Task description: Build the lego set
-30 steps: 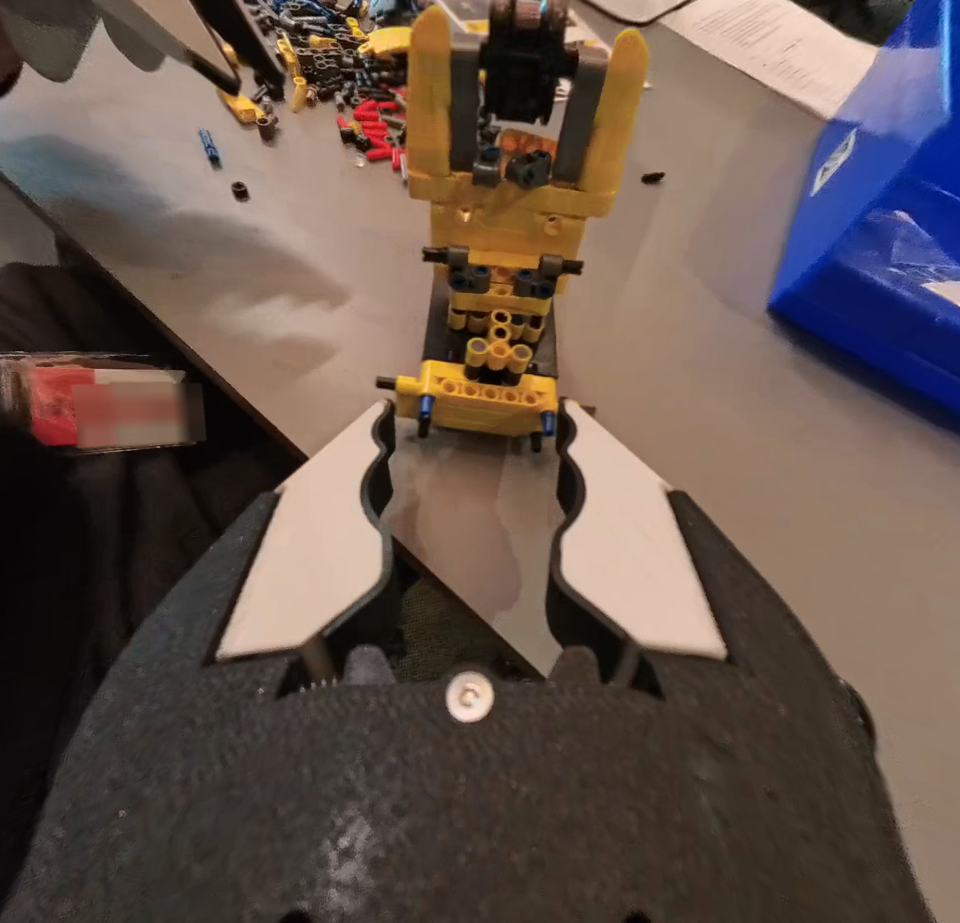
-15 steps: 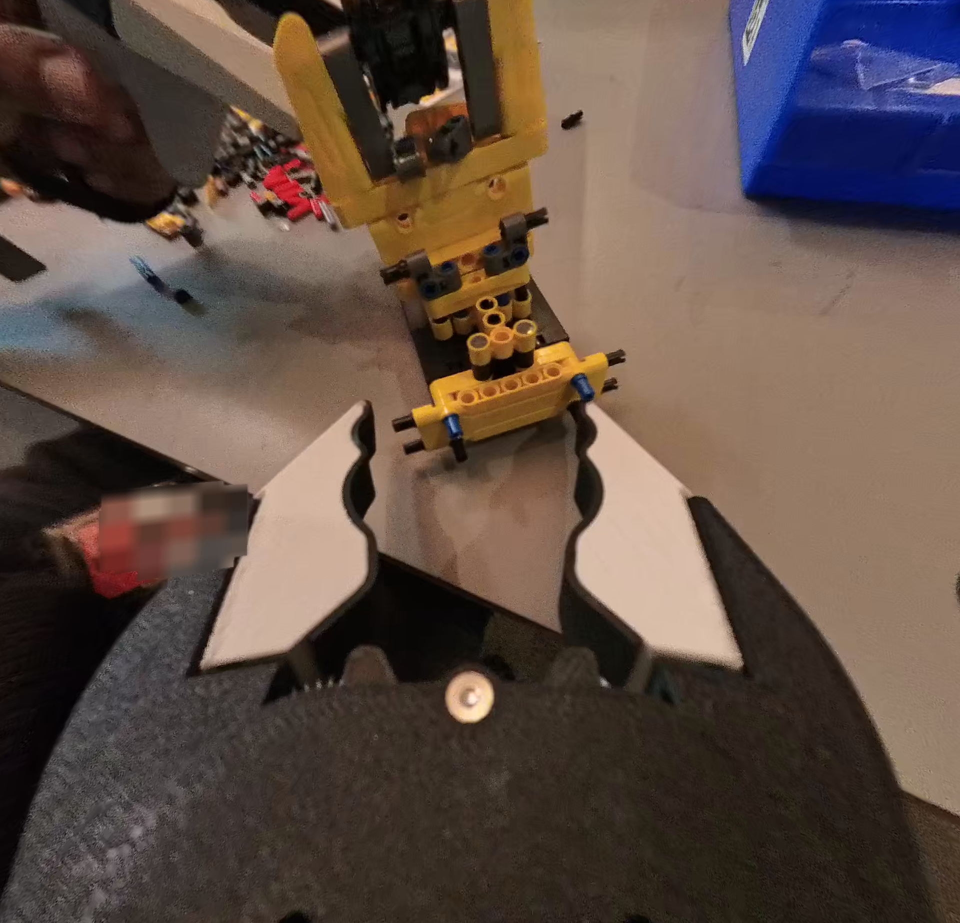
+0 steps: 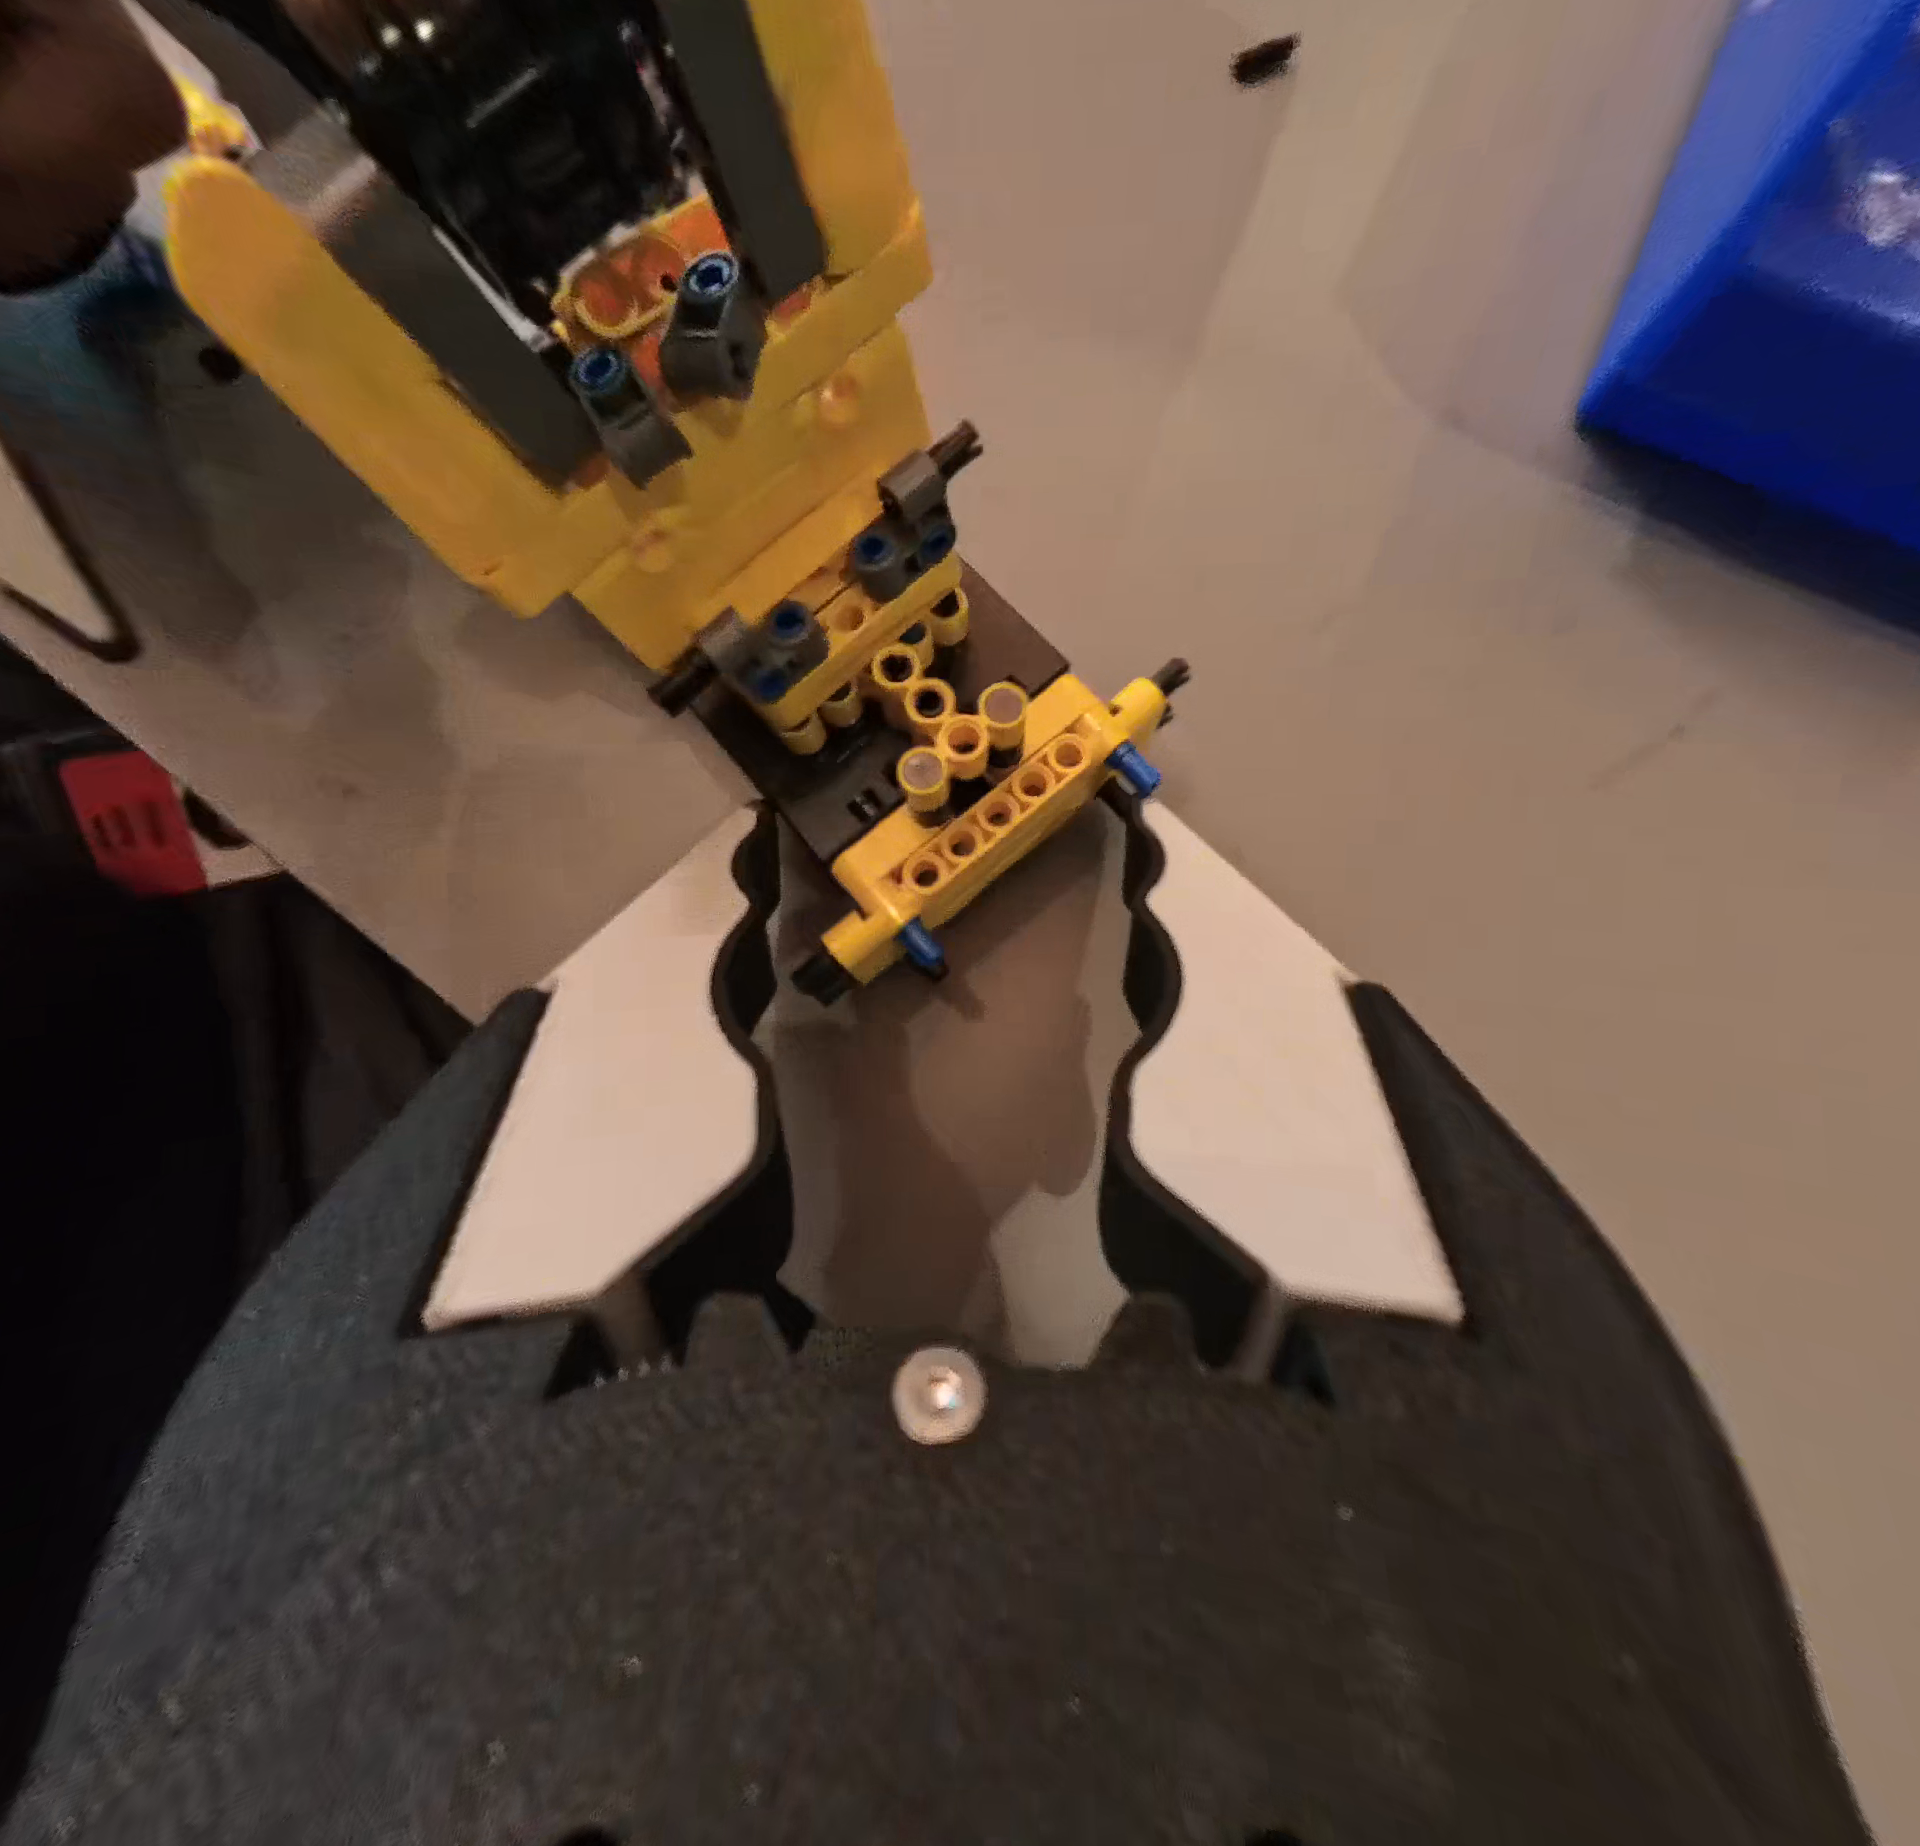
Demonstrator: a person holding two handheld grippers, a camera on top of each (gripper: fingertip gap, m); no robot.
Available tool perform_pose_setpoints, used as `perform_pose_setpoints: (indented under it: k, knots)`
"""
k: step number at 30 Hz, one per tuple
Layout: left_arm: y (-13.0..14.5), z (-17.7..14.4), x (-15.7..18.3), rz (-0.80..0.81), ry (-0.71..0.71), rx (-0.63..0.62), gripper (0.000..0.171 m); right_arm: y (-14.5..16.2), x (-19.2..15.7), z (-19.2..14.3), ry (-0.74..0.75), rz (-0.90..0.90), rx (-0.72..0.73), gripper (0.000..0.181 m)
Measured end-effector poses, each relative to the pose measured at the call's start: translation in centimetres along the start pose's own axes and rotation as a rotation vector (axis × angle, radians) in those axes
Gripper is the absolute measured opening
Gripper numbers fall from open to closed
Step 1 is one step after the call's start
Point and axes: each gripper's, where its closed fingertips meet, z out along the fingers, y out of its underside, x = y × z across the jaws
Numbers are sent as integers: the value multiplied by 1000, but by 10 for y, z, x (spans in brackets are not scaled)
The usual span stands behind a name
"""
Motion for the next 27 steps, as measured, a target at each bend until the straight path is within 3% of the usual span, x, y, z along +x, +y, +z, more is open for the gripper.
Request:
perform_pose_setpoints:
  k: [4,7,12,15,18,21,24,27]
  knots:
    - [7,-10,15,-28,75,27,91,-9,-2,11,-116,-158,-31,70]
    - [15,-12,40,-69,205,12,78,-17,-17,23,-254,-304,-29,87]
    - [23,-23,49,-120,218,30,77,-33,-34,43,-406,-486,-76,81]
    - [22,-31,47,-183,234,73,78,-40,-35,51,-435,-545,-112,80]
    - [14,-45,48,-220,282,141,78,-33,-22,49,-361,-590,-213,79]
    - [7,-60,27,-215,191,206,78,-20,-16,32,-332,-555,-282,79]
    - [6,-61,-18,-239,-25,221,78,-14,-19,9,-333,-439,-306,79]
    - [6,-48,-17,-284,15,197,78,-28,-34,-12,-343,-260,-269,78]
